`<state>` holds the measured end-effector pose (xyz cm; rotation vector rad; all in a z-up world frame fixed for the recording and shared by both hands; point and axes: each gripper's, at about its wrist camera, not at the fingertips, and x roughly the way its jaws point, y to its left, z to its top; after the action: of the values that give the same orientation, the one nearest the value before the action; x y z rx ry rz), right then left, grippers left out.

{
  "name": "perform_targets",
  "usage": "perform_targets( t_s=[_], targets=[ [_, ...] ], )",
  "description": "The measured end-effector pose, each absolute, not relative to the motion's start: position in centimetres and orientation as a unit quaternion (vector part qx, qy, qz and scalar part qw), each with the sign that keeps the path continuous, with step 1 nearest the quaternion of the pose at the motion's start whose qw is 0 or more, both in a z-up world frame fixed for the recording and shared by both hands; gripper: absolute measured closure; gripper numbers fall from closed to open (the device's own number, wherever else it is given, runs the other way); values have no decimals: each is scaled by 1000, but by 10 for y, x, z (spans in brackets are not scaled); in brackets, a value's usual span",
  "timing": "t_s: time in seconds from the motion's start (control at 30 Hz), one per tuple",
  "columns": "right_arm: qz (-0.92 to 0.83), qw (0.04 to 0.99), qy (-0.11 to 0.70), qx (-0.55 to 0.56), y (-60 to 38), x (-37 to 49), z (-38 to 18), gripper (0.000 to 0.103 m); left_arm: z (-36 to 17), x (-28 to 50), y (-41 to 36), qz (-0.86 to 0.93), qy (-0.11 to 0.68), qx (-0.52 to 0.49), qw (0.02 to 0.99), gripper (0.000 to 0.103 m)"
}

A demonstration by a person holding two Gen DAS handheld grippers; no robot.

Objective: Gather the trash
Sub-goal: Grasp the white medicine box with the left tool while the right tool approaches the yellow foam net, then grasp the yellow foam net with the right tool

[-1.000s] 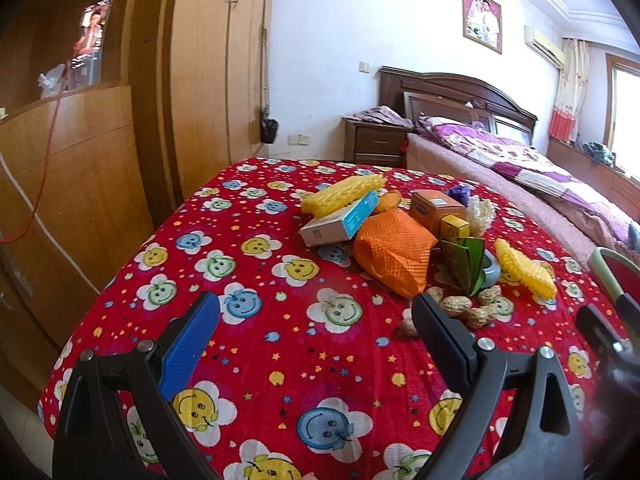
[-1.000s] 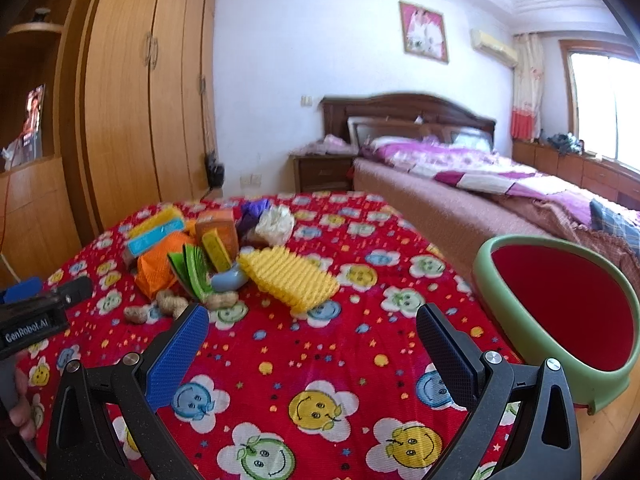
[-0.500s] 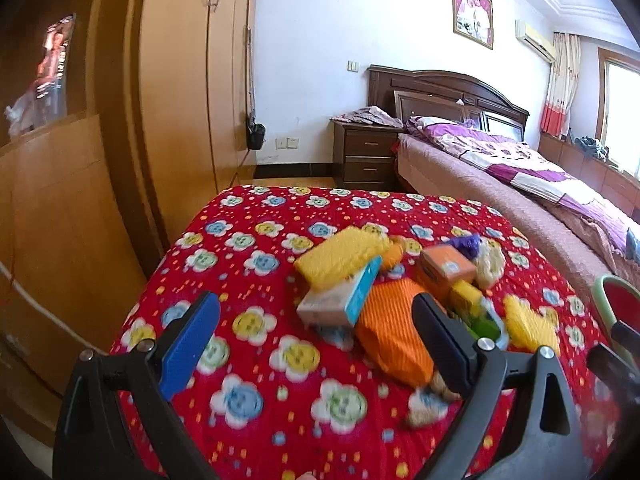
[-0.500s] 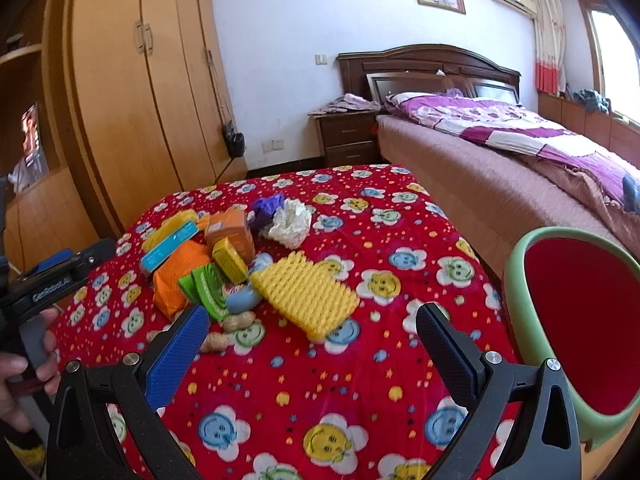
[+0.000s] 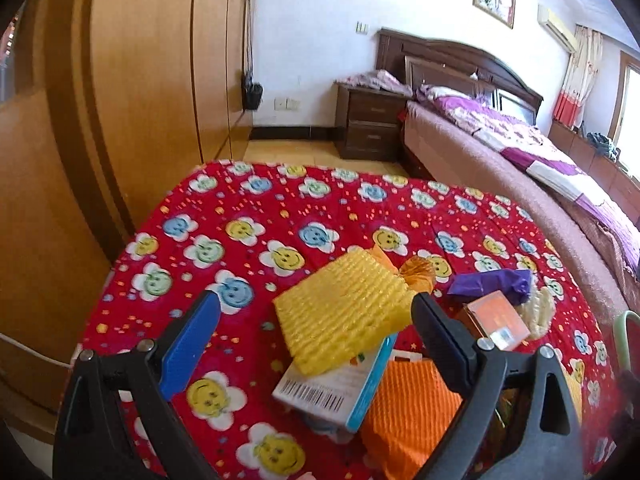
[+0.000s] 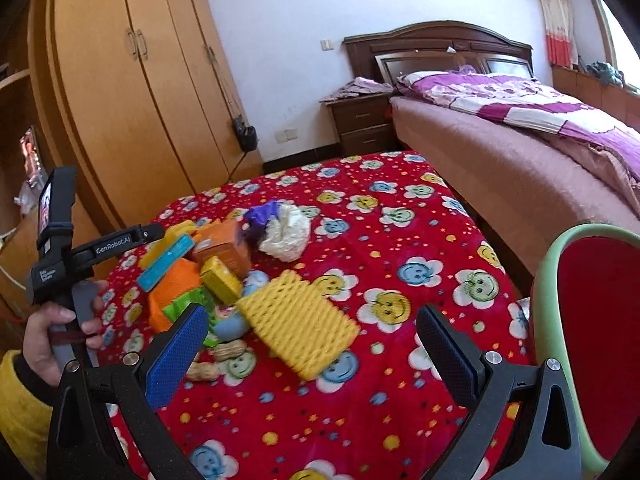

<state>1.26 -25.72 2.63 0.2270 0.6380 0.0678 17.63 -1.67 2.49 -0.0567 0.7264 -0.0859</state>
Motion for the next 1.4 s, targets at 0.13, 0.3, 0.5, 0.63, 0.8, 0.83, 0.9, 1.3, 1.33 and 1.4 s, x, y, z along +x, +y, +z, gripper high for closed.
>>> perform_targets(
  t_s=[0.13, 0.3, 0.5, 0.63, 0.8, 0.83, 0.9, 1.3, 1.33, 1.4],
  targets=[
    [36, 937, 330, 109, -264, 23, 21, 0, 15, 185, -26, -60, 382, -34, 922, 28],
    [50, 926, 354, 119, -268, 34, 15, 0, 5, 184, -38, -80, 404, -46, 910, 43],
    [47, 921, 372, 106, -261, 36, 10, 0, 9, 174, -38, -111, 387, -46, 914, 50],
    [33, 922, 372, 107, -256, 29, 11, 0, 24, 156, -32, -146, 357, -49, 922, 50],
    [6, 922, 374, 102, -245, 25, 14, 0, 34, 146, -20, -176, 340, -63, 921, 50],
    [3, 921, 375, 101, -242, 25, 14, 0, 35, 144, -15, -183, 340, -70, 920, 50],
    [-5, 920, 379, 99, -236, 24, 15, 0, 36, 142, -4, -193, 342, -84, 916, 50],
    [-61, 907, 403, 104, -226, 39, 6, 1, 44, 123, 7, -236, 346, -94, 903, 50],
    [-62, 905, 407, 113, -228, 40, 4, 2, 45, 120, 7, -239, 344, -94, 903, 50],
    [-59, 898, 415, 135, -233, 44, 0, 22, 46, 115, 6, -239, 340, -91, 905, 50]
  ],
)
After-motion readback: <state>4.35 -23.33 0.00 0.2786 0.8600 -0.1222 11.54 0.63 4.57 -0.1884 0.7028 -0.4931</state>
